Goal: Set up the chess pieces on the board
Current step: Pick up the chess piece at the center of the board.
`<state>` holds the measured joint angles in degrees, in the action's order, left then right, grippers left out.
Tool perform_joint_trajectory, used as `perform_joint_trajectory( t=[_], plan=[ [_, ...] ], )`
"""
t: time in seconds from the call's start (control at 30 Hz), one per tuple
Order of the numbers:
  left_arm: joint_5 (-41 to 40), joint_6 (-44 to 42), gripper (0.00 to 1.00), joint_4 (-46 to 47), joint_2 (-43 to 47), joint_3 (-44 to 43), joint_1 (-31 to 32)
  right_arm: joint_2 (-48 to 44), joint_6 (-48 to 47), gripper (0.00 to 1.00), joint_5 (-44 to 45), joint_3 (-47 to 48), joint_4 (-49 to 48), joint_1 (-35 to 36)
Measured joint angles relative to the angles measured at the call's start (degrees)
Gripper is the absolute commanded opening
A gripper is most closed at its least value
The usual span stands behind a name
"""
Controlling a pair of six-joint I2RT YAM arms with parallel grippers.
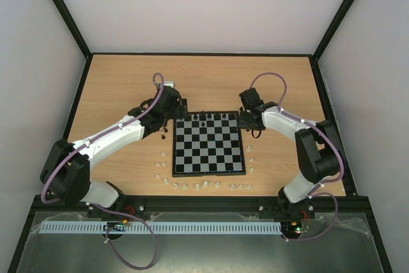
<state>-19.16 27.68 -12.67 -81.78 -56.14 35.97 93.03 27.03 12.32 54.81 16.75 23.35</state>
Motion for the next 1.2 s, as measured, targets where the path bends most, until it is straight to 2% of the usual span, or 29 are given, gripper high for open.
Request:
perform_joint_trajectory(
  t=[0.3, 0.97, 1.2],
  plan=[
    [0.02, 0.0, 0.99, 0.0, 0.0, 0.0, -0.04, 1.99, -0.02, 0.24, -0.26, 0.04, 0.09, -0.87],
    [0.04, -0.02, 0.99, 0.0, -0.02, 0.0, -0.04, 2.64, -0.04, 0.19, -1.07, 0.09, 0.35, -0.87],
    [0.07, 0.0, 0.99, 0.0, -0.07, 0.0, -0.04, 2.64, -0.09, 0.13, -1.73, 0.09, 0.98, -0.87]
  ],
)
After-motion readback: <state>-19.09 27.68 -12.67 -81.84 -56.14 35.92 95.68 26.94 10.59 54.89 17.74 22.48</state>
